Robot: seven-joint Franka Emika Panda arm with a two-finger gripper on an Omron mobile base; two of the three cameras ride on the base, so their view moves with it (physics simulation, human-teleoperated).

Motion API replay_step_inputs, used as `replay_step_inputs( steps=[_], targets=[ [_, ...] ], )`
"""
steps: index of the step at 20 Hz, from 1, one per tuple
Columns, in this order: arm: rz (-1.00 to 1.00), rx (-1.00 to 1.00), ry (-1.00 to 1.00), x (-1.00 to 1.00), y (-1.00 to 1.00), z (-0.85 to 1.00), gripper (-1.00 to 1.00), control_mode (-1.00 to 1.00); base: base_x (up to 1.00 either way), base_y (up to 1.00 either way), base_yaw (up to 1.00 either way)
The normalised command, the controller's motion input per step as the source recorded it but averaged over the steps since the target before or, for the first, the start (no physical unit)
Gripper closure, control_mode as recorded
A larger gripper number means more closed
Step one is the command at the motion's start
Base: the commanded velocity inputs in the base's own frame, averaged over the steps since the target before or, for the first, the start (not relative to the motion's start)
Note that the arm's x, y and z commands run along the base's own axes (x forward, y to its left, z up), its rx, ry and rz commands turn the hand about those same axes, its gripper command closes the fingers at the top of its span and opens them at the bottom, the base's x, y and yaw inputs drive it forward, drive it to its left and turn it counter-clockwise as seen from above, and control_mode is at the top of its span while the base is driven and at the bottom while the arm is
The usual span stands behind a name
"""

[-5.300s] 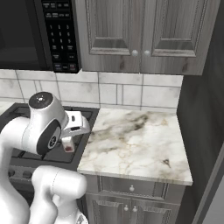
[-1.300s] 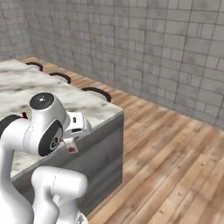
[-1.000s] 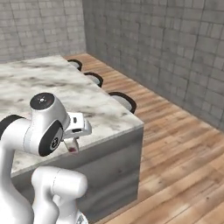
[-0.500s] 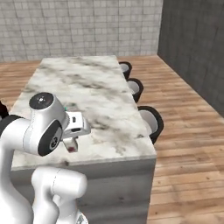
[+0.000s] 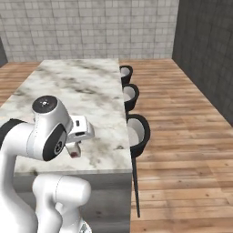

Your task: Move the drinks to the dining counter.

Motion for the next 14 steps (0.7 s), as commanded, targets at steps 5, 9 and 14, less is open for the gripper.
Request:
replay_step_inputs(
  steps=[5,9,14],
  targets=[
    [0.00,0.00,0.00,0.00,0.00,0.00,1.00,1.00,0.21,0.00,0.00],
    [0.00,0.00,0.00,0.00,0.00,0.00,1.00,1.00,0.00,0.00,0.00],
    [0.00,0.00,0.00,0.00,0.00,0.00,1.00,1.00,0.00,0.00,0.00]
  ],
)
